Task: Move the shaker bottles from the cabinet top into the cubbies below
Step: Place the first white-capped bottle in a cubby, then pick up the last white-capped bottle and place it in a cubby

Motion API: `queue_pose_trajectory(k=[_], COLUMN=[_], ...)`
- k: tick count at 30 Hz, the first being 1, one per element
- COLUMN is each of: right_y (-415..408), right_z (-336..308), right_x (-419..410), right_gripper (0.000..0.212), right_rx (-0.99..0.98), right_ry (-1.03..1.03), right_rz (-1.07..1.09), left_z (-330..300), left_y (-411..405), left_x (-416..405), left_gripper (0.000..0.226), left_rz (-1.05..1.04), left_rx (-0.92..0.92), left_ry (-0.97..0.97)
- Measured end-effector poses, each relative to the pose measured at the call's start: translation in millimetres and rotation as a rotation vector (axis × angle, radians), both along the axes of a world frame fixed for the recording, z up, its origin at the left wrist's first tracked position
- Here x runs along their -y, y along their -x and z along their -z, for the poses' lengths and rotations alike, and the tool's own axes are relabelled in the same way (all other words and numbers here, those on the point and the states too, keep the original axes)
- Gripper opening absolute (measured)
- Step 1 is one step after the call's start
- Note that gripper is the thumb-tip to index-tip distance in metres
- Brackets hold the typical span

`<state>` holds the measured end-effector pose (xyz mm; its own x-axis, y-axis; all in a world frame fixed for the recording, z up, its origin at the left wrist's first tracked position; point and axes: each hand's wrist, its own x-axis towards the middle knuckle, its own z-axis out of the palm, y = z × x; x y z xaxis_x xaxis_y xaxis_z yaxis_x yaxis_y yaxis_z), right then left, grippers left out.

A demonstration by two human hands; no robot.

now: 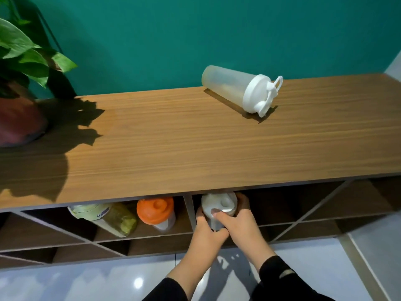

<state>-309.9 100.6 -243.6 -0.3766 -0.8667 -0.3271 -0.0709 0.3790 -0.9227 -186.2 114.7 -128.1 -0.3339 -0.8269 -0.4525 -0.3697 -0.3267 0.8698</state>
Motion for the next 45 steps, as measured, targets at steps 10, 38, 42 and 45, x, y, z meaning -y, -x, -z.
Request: queue_pose_trajectory(k=[10, 38, 42, 45], right_y=[6.6, 36.5, 69.7, 85.2], right_z=[17.8, -163.4, -165.2, -165.5], right_x=[12.3, -18.1, 53.5, 94.0], right_gripper=[0.063, 0.018, 0.084, 0.112], right_rx=[0.024, -0.476, -0.348, -0.220], right_ry=[-0.004, 0.554, 0.342, 0.296], right_rz=[-0.035, 0.038, 0.221, 0.229], left_z=[20.4, -45.1, -36.5, -29.3], left_y=[6.4, -17.1, -4.2, -3.1], left_x=[6.3, 77.9, 140.4, 157.0], left_gripper=[0.038, 0.024, 0.049, 0.058], left_rz=[-0.023, -0.033, 0.078, 0.139], left_rx=[0.157, 0.305, 0.568, 0.736], left_ry=[-0.014, 1.089, 0.908, 0.878])
